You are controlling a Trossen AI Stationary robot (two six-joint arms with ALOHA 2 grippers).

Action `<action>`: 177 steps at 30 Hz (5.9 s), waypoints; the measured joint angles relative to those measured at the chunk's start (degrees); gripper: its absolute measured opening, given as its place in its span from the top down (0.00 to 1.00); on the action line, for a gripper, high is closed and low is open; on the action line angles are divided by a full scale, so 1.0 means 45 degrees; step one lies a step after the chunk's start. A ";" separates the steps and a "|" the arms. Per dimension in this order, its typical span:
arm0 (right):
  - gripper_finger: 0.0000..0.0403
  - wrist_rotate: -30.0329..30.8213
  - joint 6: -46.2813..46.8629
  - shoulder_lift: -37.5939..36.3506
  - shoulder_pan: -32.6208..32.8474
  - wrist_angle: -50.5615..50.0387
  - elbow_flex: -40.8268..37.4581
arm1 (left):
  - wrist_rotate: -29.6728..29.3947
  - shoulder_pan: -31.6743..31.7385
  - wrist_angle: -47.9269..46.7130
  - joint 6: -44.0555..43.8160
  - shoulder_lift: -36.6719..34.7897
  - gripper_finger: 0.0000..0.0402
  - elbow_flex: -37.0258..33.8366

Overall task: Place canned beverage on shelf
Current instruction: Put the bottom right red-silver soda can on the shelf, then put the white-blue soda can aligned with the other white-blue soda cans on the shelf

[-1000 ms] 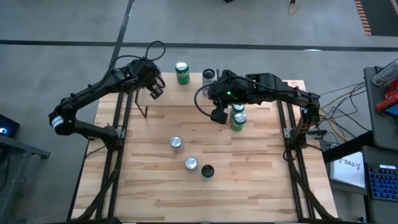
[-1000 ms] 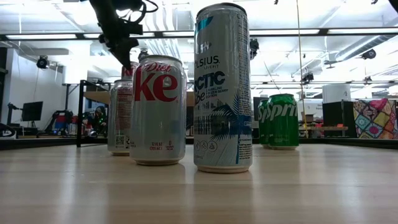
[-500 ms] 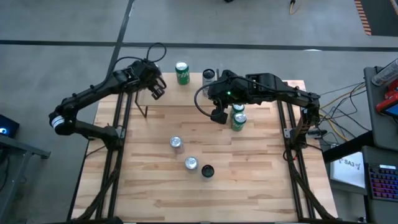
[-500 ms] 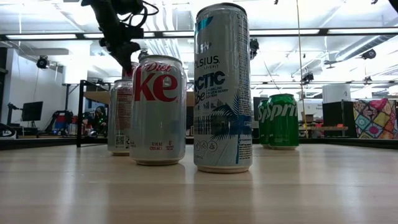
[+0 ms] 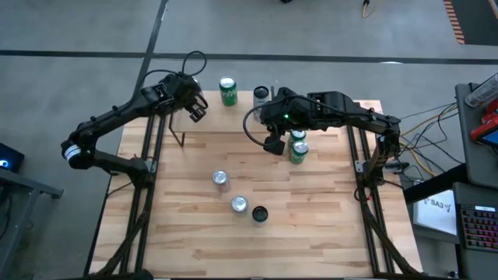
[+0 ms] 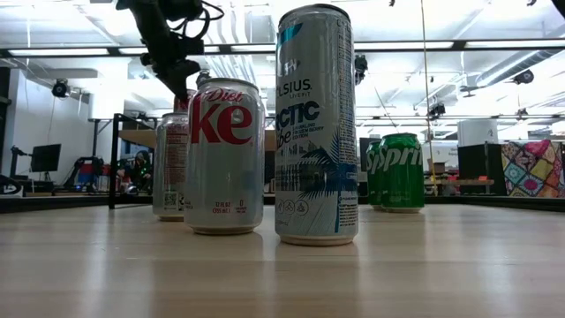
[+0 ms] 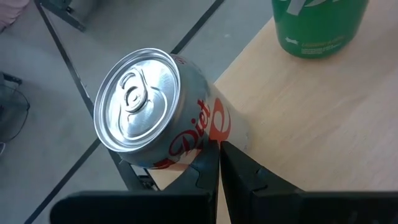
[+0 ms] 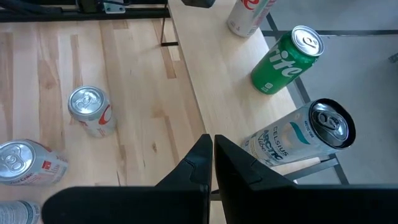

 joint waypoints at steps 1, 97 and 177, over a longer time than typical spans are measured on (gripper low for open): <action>0.98 0.0000 0.0003 0.0000 0.0000 0.0000 0.0000 | -0.0004 0.0000 0.0022 0.0000 0.0000 1.00 0.0000; 0.09 -0.0220 0.5192 0.1073 0.6407 0.4673 -0.7028 | 0.1015 -1.4367 0.9953 -0.3050 -0.4745 1.00 -0.6149; 0.40 0.2897 -0.1345 -0.0928 0.5974 0.5537 -0.7028 | 0.3090 -1.1851 1.7093 -0.0335 0.2628 0.34 -0.5882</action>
